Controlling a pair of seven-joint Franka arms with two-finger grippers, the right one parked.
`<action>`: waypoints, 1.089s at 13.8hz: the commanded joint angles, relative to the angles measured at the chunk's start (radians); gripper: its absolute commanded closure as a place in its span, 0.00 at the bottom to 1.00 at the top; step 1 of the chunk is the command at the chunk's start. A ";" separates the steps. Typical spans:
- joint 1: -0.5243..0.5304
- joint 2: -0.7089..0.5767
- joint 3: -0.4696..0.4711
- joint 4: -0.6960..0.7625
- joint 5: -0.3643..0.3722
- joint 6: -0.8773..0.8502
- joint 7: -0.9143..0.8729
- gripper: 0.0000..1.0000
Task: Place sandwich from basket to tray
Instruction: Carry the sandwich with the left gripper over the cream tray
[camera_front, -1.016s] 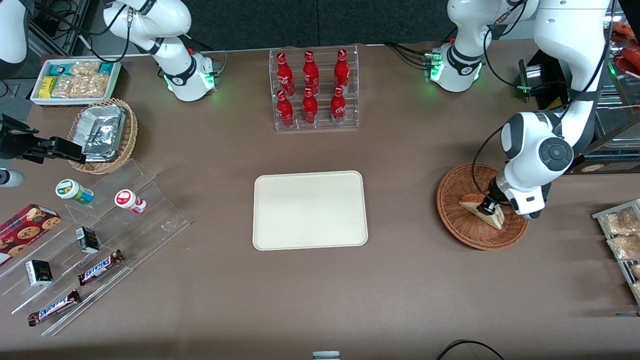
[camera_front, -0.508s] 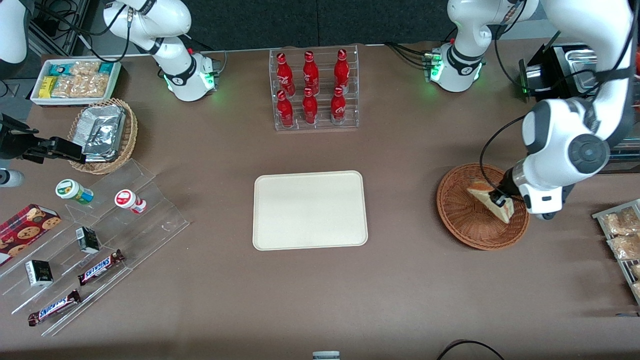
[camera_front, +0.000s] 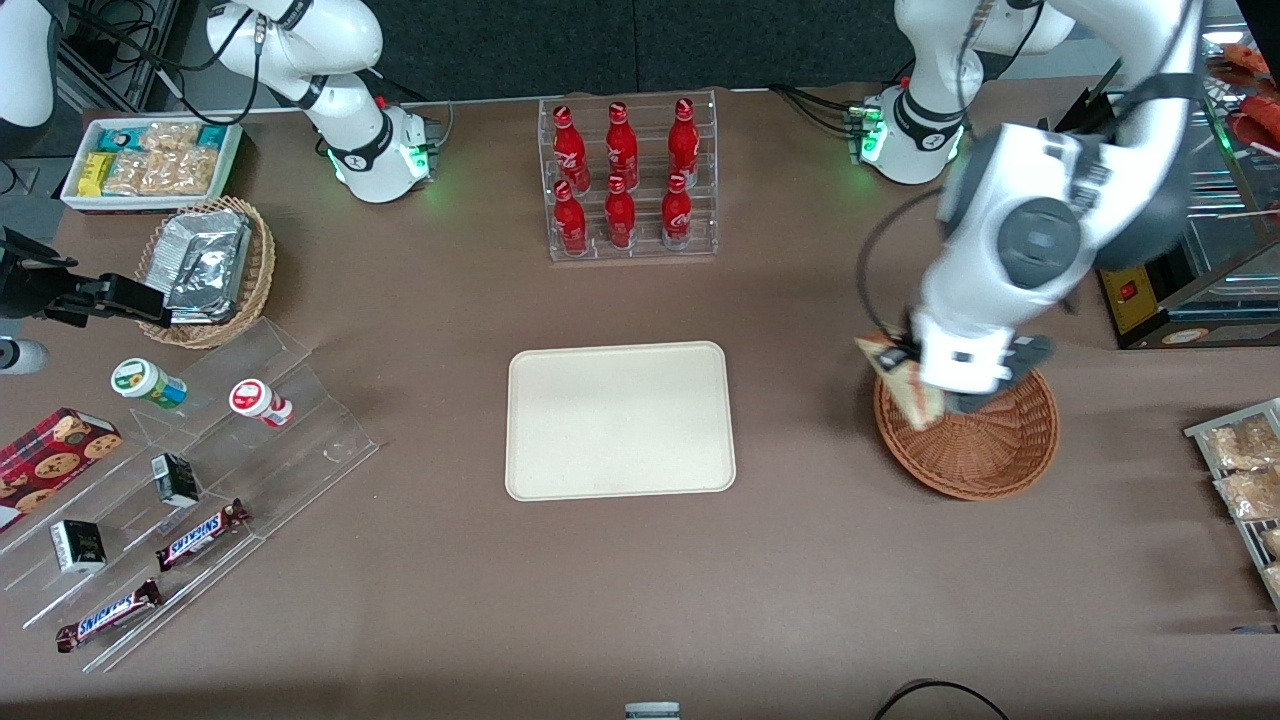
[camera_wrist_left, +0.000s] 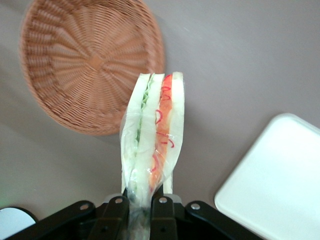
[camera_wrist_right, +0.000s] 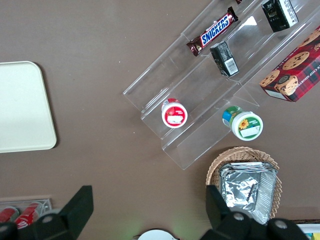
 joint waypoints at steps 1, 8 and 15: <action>-0.081 0.063 0.007 0.077 -0.004 0.034 -0.011 1.00; -0.284 0.345 0.010 0.353 -0.033 0.042 -0.022 1.00; -0.378 0.527 0.012 0.451 -0.033 0.246 -0.022 1.00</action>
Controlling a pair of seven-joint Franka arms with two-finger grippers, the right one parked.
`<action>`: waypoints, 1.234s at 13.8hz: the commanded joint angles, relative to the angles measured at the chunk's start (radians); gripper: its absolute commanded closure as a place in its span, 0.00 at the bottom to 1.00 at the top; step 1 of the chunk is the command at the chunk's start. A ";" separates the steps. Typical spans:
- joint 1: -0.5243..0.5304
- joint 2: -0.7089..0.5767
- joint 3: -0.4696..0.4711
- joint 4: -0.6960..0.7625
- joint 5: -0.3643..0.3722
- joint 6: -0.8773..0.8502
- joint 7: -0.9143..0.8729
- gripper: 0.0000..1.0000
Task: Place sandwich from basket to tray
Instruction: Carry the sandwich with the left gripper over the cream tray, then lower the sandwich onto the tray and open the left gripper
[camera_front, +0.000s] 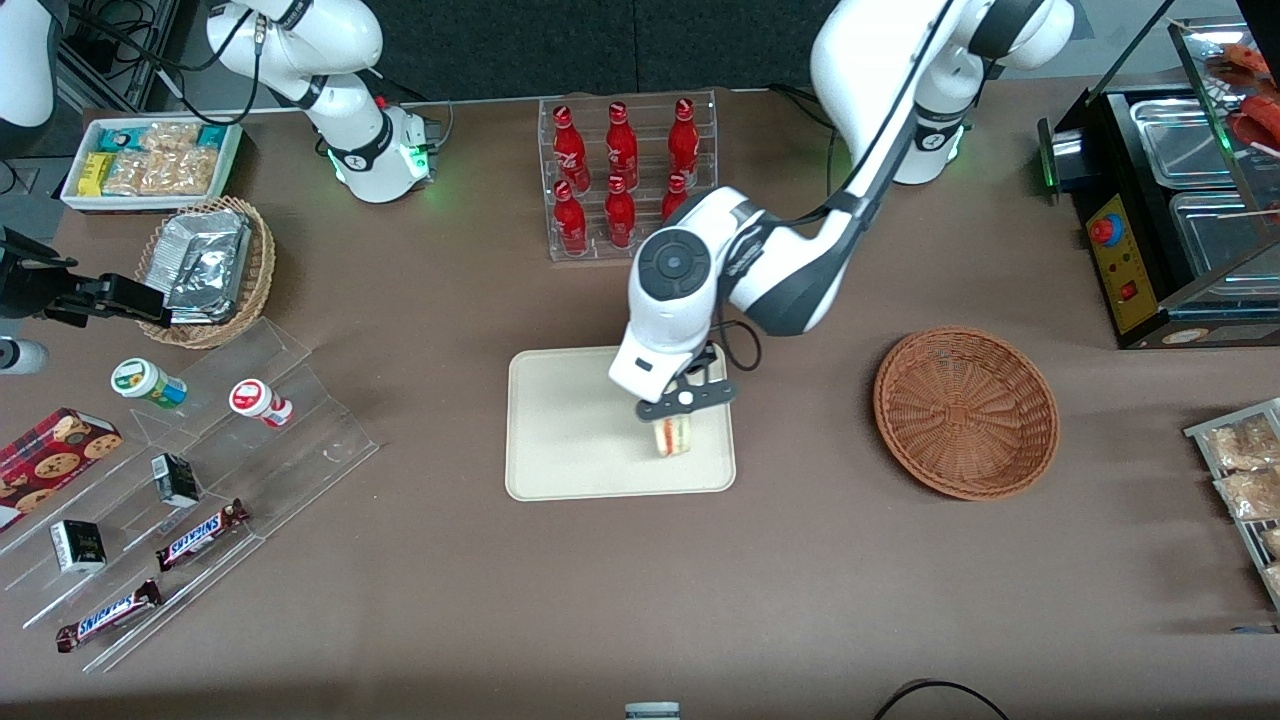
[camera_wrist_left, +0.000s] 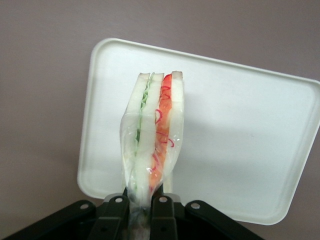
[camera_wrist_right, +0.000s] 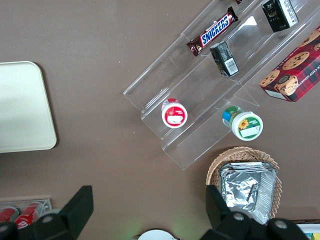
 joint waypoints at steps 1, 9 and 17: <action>-0.034 0.076 0.017 0.049 -0.001 0.046 0.005 1.00; -0.054 0.162 0.014 0.062 0.060 0.128 0.017 1.00; -0.068 0.160 0.015 0.059 0.059 0.124 0.008 0.10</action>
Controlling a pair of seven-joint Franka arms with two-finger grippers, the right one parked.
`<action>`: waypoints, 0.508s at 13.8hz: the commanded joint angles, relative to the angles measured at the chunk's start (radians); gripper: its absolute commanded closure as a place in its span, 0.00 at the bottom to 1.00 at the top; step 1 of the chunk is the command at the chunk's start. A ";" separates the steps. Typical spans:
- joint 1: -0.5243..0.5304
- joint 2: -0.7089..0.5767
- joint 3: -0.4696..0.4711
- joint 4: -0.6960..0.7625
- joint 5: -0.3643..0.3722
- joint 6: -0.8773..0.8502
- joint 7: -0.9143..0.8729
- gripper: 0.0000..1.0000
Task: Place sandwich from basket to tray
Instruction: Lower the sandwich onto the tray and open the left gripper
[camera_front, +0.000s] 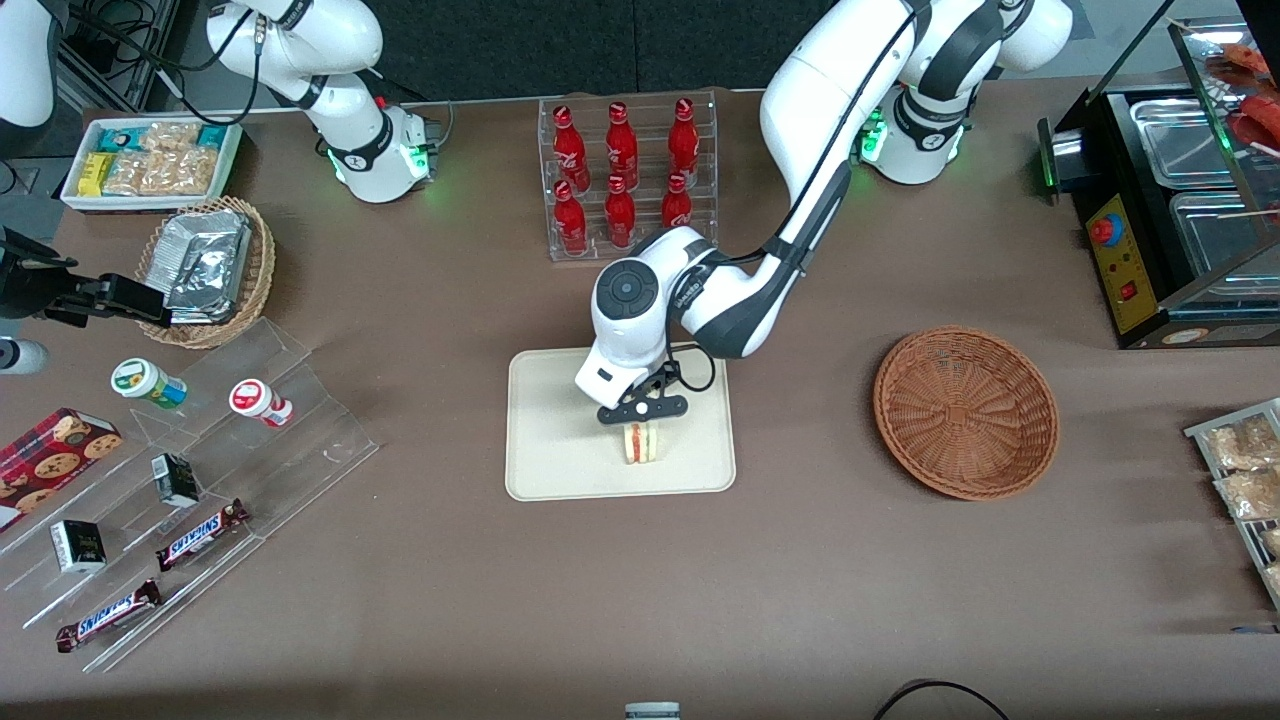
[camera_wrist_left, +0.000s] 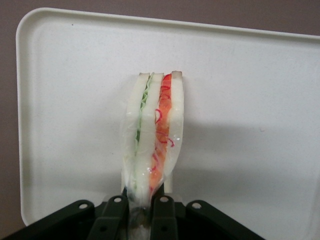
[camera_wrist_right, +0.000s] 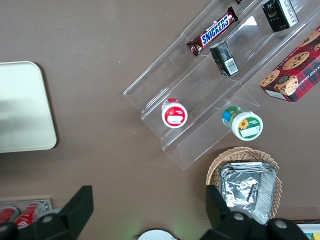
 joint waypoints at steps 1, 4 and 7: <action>-0.015 0.015 0.014 0.036 0.012 -0.007 -0.013 0.01; -0.010 -0.028 0.020 0.036 0.013 -0.045 -0.020 0.00; 0.043 -0.149 0.022 0.036 0.003 -0.198 -0.022 0.00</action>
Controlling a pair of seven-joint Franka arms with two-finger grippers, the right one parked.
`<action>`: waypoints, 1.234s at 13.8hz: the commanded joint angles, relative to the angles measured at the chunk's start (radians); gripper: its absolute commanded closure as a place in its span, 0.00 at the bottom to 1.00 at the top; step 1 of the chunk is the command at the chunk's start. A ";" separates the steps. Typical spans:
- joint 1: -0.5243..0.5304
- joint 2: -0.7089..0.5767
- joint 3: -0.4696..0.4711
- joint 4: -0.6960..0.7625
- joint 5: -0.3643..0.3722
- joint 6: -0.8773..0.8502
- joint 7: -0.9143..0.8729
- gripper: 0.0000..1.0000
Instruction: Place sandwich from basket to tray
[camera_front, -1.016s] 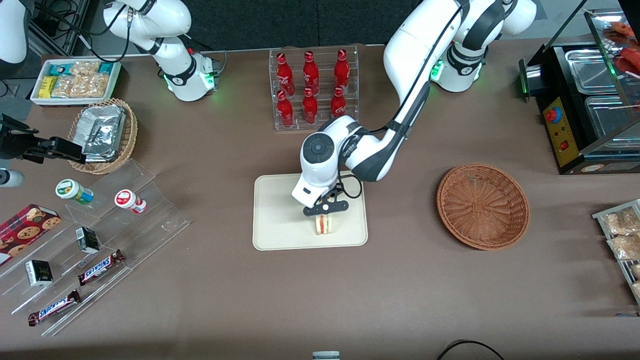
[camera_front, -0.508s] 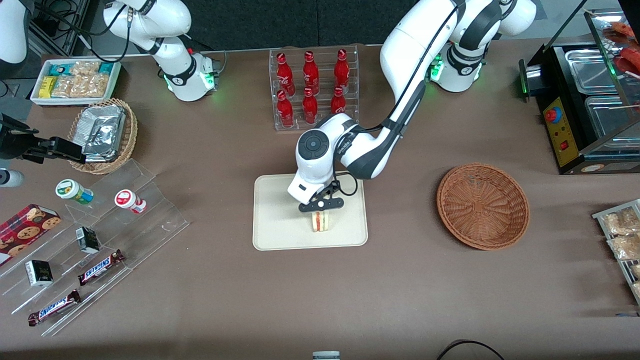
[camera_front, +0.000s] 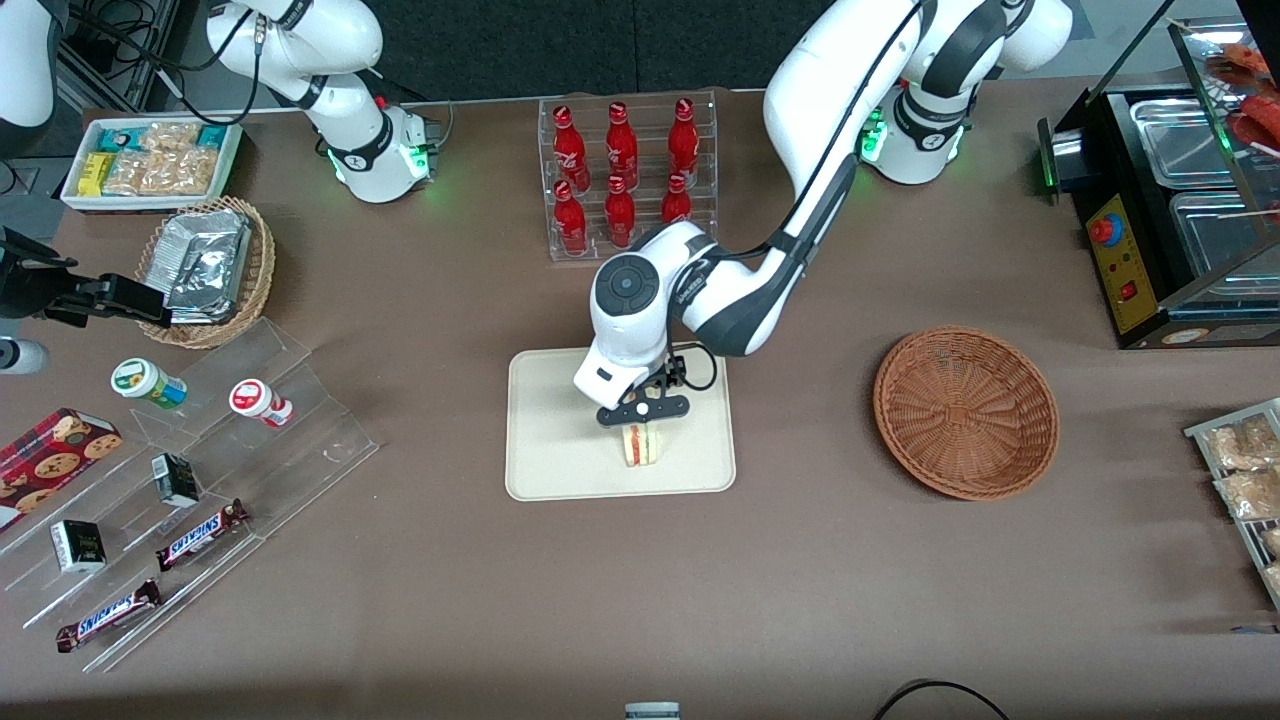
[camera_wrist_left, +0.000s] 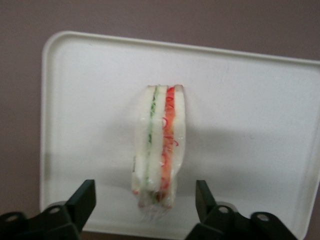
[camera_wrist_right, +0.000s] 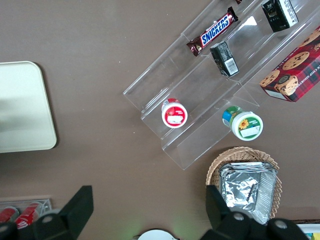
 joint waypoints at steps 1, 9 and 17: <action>0.053 -0.156 0.003 -0.018 -0.001 -0.158 -0.014 0.00; 0.345 -0.470 0.005 -0.024 -0.068 -0.537 0.147 0.00; 0.704 -0.774 0.005 -0.201 -0.082 -0.780 0.678 0.00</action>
